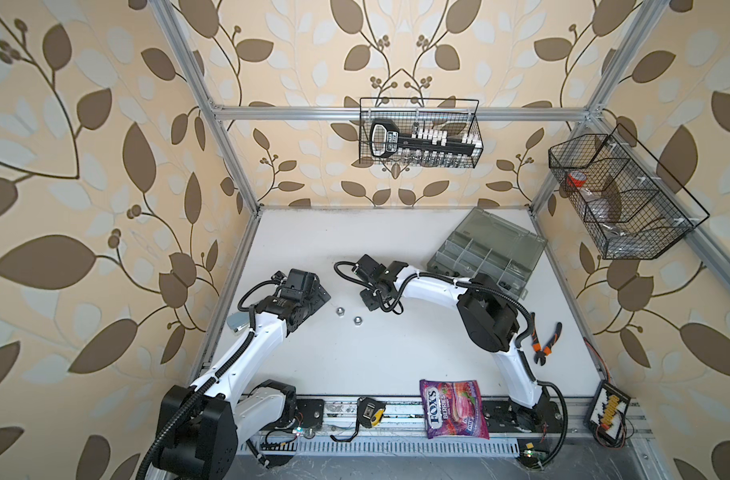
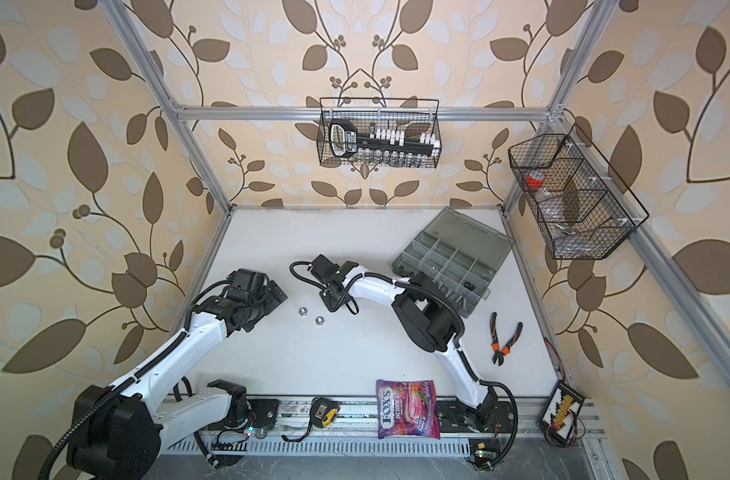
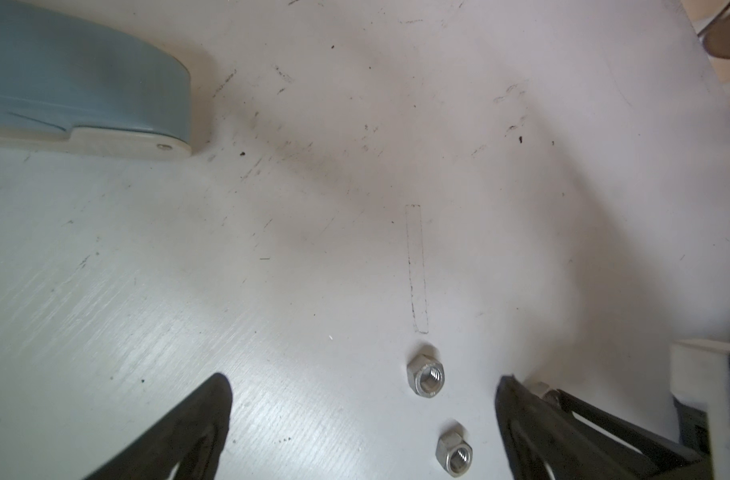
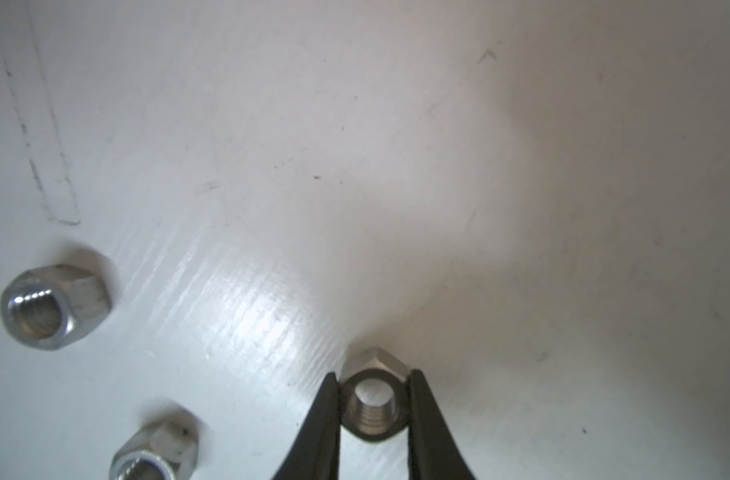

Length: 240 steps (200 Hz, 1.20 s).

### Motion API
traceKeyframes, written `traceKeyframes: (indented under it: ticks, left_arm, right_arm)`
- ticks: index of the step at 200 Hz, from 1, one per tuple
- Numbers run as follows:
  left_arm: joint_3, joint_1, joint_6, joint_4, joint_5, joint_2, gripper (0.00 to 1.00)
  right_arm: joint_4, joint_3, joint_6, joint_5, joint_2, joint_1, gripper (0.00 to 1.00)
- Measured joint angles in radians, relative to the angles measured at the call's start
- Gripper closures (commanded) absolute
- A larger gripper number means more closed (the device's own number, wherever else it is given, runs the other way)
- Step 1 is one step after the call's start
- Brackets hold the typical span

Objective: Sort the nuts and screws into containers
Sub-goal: 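Lift the nut with the right gripper and carry it over the box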

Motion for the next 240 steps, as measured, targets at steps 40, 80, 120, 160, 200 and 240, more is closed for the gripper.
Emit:
traceKeyframes:
  ticks: [40, 80, 120, 160, 200, 240]
  left_arm:
    - [0.000, 0.000, 0.000, 0.016, 0.019, 0.018, 0.01]
    - [0.000, 0.000, 0.009, 0.024, 0.030, 0.026, 0.01]
    - [0.000, 0.000, 0.011, 0.029, 0.049, 0.035, 0.01]
    - [0.000, 0.000, 0.011, 0.029, 0.052, 0.036, 0.01]
    - [0.000, 0.000, 0.011, 0.031, 0.053, 0.038, 0.01]
    - [0.000, 0.000, 0.011, 0.032, 0.061, 0.054, 0.01]
  right_arm:
    - [0.013, -0.078, 0.011, 0.000, -0.111, -0.038, 0.93]
    - [0.030, -0.153, 0.022, 0.011, -0.233, -0.100, 0.93]
    - [0.039, -0.217, 0.023, 0.038, -0.344, -0.205, 0.93]
    - [0.052, -0.285, 0.022, 0.048, -0.427, -0.364, 0.93]
    - [0.061, -0.331, 0.017, 0.046, -0.464, -0.515, 0.93]
    - [0.069, -0.340, 0.003, 0.037, -0.466, -0.615, 0.93]
